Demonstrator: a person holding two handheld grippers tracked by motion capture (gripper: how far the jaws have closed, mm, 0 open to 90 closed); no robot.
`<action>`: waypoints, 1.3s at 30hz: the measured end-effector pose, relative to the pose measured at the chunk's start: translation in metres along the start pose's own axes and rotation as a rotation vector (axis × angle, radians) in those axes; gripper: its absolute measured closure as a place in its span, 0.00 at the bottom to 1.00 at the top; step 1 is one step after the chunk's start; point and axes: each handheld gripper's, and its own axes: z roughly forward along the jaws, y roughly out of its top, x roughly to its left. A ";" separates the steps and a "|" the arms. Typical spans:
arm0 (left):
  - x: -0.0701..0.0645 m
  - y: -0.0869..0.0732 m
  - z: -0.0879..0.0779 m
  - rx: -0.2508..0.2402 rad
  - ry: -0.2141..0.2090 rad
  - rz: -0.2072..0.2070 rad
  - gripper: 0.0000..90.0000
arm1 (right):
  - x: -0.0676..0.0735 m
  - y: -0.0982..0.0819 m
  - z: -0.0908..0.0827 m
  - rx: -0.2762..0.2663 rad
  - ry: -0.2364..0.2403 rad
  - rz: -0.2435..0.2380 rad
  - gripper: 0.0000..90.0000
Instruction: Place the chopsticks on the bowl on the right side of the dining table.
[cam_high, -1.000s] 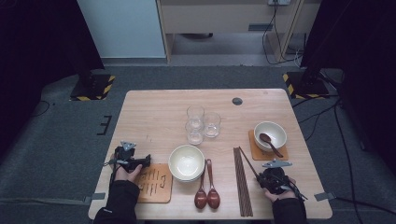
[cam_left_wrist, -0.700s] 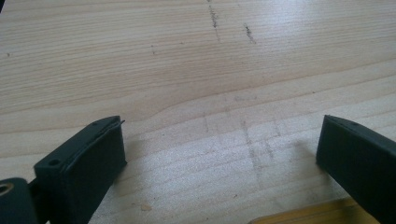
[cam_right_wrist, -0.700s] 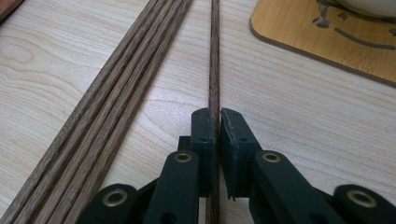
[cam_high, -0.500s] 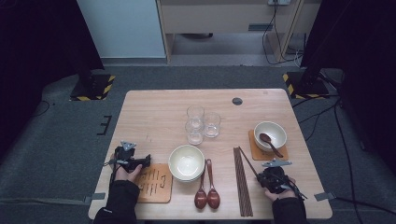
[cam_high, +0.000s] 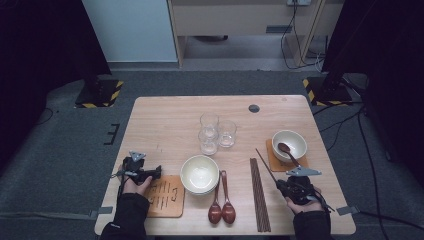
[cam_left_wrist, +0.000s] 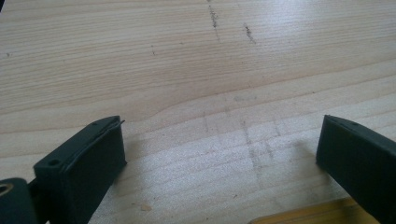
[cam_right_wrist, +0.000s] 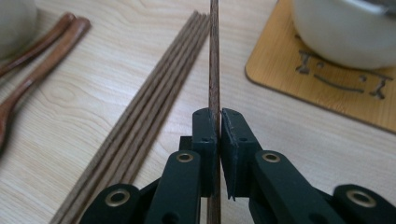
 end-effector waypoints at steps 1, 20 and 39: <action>0.000 0.000 0.000 0.000 0.000 0.000 0.00 | 0.000 0.001 -0.002 -0.009 0.003 0.005 0.94; 0.000 0.000 0.000 0.000 -0.001 0.000 0.00 | -0.011 0.025 -0.030 -0.154 0.014 0.036 0.94; 0.000 0.000 0.000 0.000 -0.001 0.000 0.00 | -0.009 0.050 -0.052 -0.236 0.031 0.017 0.94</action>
